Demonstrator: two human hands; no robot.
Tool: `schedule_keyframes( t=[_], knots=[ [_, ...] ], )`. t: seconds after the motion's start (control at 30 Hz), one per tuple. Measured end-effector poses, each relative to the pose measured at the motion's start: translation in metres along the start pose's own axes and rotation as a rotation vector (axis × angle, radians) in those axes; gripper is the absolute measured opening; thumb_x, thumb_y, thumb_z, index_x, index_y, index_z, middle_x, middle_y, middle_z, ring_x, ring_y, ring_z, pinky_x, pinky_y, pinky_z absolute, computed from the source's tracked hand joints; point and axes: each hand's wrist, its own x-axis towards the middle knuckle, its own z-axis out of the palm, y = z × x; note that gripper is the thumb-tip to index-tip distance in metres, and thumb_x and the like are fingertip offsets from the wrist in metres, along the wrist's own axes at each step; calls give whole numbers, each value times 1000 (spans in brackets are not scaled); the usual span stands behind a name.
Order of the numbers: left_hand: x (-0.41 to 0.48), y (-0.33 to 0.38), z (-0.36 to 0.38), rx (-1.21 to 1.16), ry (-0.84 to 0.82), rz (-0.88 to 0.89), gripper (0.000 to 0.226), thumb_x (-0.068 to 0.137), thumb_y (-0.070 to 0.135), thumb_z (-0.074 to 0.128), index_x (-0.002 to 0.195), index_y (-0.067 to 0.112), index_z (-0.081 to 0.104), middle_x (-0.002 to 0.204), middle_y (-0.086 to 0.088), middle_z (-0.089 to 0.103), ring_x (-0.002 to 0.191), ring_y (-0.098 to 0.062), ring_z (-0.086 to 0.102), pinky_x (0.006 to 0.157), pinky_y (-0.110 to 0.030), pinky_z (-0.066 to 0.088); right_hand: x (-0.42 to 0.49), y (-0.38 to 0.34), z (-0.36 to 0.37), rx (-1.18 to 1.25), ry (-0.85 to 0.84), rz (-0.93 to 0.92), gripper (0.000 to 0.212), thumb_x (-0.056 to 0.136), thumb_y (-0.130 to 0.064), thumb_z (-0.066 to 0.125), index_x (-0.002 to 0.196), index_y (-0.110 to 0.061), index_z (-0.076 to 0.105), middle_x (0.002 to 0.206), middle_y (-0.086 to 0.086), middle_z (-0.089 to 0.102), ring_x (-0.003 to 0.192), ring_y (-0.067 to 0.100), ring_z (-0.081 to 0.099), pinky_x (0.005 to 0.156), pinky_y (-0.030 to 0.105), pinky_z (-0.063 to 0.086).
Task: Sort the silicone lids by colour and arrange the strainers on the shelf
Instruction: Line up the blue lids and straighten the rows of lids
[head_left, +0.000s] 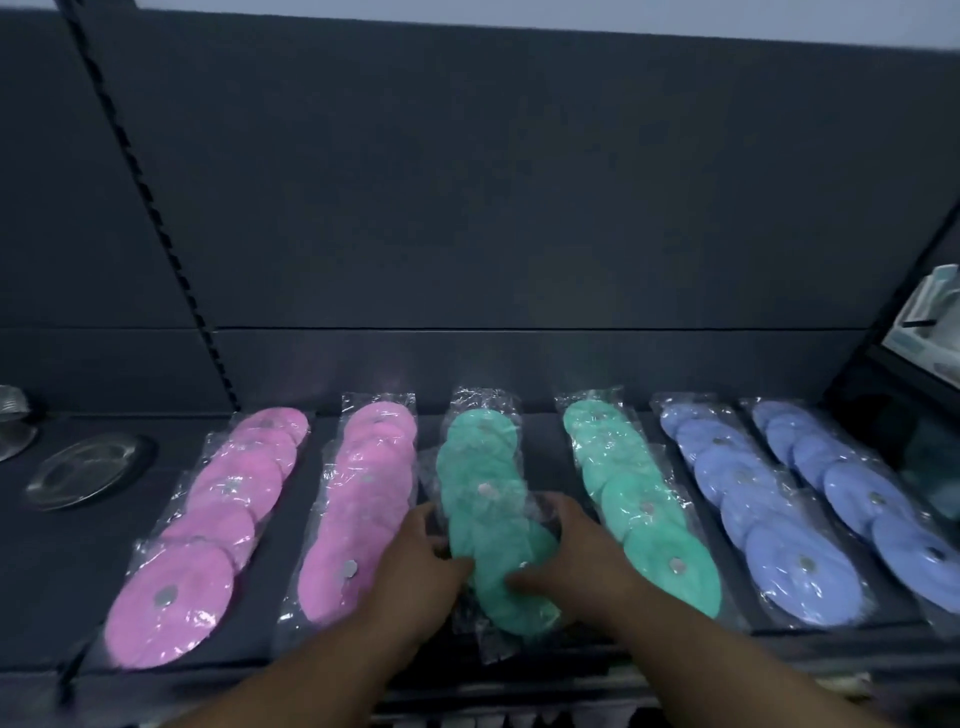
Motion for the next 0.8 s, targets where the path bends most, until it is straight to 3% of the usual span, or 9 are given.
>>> schedule_keyframes(
  t=[0.2,0.27,0.37,0.43,0.53,0.63,0.7,0.8],
  knots=[
    [17,-6,-7,-164,-43,-34,30,88,-7,55,108,13,65,91,-3,73,67,-9,67,54,-18,50,0,7,-2,206,30,135,108,48,-33,92,140,-23,36,116,1,62,101,17,63,87,35,54],
    [24,-9,-8,-149,17,-33,27,87,-4,56,105,14,66,90,1,73,77,-15,69,65,-29,56,1,7,-2,164,18,131,107,55,-31,91,144,-22,32,118,1,60,104,17,60,86,28,50],
    [28,-7,-6,-73,34,-37,22,88,2,58,99,19,66,90,2,73,84,-19,69,82,-43,57,-1,3,-2,82,5,38,87,65,-26,86,139,-25,40,106,-10,56,95,8,57,77,14,44],
    [26,-3,-3,15,-11,-36,23,89,5,55,94,26,64,91,5,72,82,-15,68,77,-35,57,0,2,2,55,-7,-19,83,66,-27,85,137,-29,41,111,-13,58,94,2,57,74,7,42],
    [20,3,-4,153,-31,15,26,85,5,51,87,29,63,88,9,70,77,-8,66,62,-20,52,3,5,9,-7,24,-93,88,64,-35,84,139,-32,38,129,-8,52,109,4,54,89,10,38],
    [18,8,-1,148,1,62,28,83,-1,48,90,22,61,85,7,68,74,-4,64,51,-9,44,8,9,10,14,82,-151,93,55,-37,86,135,-35,38,126,-11,42,116,5,46,96,13,34],
    [20,12,5,79,25,50,31,84,-1,49,100,23,61,93,6,69,80,-5,65,57,-10,48,16,12,11,118,94,-156,97,45,-40,86,131,-38,41,128,-12,45,116,4,49,100,21,42],
    [26,16,16,35,81,-16,35,86,8,53,115,27,52,108,4,64,96,-16,62,82,-30,53,27,13,15,194,72,-134,89,41,-38,86,118,-47,43,122,-13,55,107,4,58,93,29,51]
  ],
)
